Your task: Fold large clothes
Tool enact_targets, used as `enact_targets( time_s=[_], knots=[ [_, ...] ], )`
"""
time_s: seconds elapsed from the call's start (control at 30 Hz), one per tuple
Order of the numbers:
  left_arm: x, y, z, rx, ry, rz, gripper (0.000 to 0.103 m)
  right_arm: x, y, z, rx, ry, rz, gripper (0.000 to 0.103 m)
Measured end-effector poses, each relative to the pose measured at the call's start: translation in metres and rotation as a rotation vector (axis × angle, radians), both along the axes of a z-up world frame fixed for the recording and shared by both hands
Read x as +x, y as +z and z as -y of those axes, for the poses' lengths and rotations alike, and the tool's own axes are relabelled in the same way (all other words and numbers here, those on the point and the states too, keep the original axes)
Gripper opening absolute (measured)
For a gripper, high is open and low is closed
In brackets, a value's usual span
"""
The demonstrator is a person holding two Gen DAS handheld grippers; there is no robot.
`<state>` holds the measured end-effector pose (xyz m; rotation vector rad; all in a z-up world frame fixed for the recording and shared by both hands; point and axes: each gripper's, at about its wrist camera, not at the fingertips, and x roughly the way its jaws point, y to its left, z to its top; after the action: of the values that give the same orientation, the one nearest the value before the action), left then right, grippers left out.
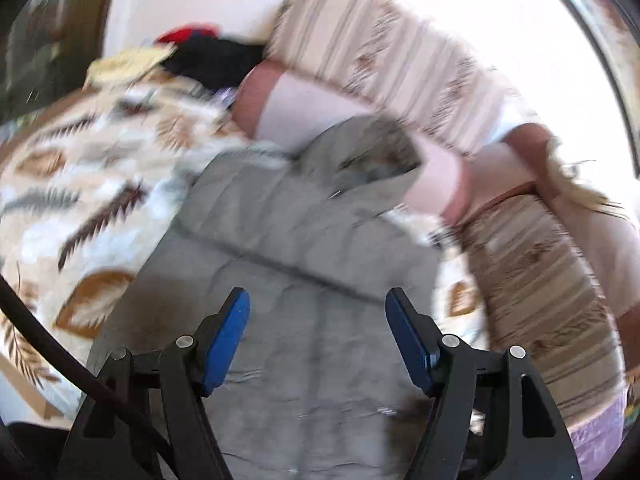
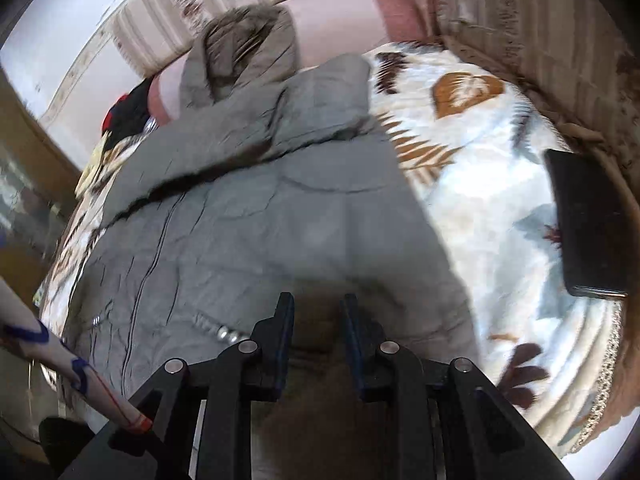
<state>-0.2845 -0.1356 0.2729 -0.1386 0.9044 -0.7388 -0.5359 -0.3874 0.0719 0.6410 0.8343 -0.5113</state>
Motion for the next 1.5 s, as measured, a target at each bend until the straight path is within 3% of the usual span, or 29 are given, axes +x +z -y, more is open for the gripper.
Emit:
enact_targets(
  time_s=[0.17,0.23,0.4,0.63,0.8,0.93,1.1,1.2,1.27,1.5],
  knots=[
    [-0.05,0.083,0.003,-0.069,-0.128,0.15,0.072,0.003,0.015,-0.01,-0.026,0.037,0.049,0.026],
    [-0.066,0.107,-0.006,-0.059,-0.143,0.242,0.078,0.003,0.029,-0.019,-0.045,0.052,0.074,0.026],
    [-0.068,0.116,-0.032,0.008,-0.046,0.401,0.079,0.007,0.077,-0.049,-0.047,0.106,0.206,0.027],
    [-0.018,0.07,-0.042,0.112,0.023,0.338,0.079,0.04,0.149,-0.074,-0.052,0.214,0.301,0.028],
    [0.018,0.027,-0.031,0.192,0.051,0.339,0.079,0.06,0.196,-0.057,-0.088,0.203,0.29,0.031],
    [0.056,-0.024,-0.005,0.239,0.065,0.296,0.079,0.082,0.231,-0.034,-0.137,0.164,0.257,0.031],
    [0.109,-0.102,0.043,0.265,0.056,0.223,0.079,0.143,0.267,0.007,-0.193,0.138,0.191,0.036],
    [0.125,-0.149,0.066,0.288,0.061,0.217,0.079,0.192,0.267,0.045,-0.21,0.094,0.148,0.046],
    [0.133,-0.172,0.078,0.323,0.062,0.219,0.079,0.226,0.255,0.081,-0.203,0.047,0.127,0.046],
    [0.138,-0.197,0.104,0.312,-0.092,0.263,0.079,0.339,0.195,0.216,-0.203,-0.101,0.033,0.046]
  ],
)
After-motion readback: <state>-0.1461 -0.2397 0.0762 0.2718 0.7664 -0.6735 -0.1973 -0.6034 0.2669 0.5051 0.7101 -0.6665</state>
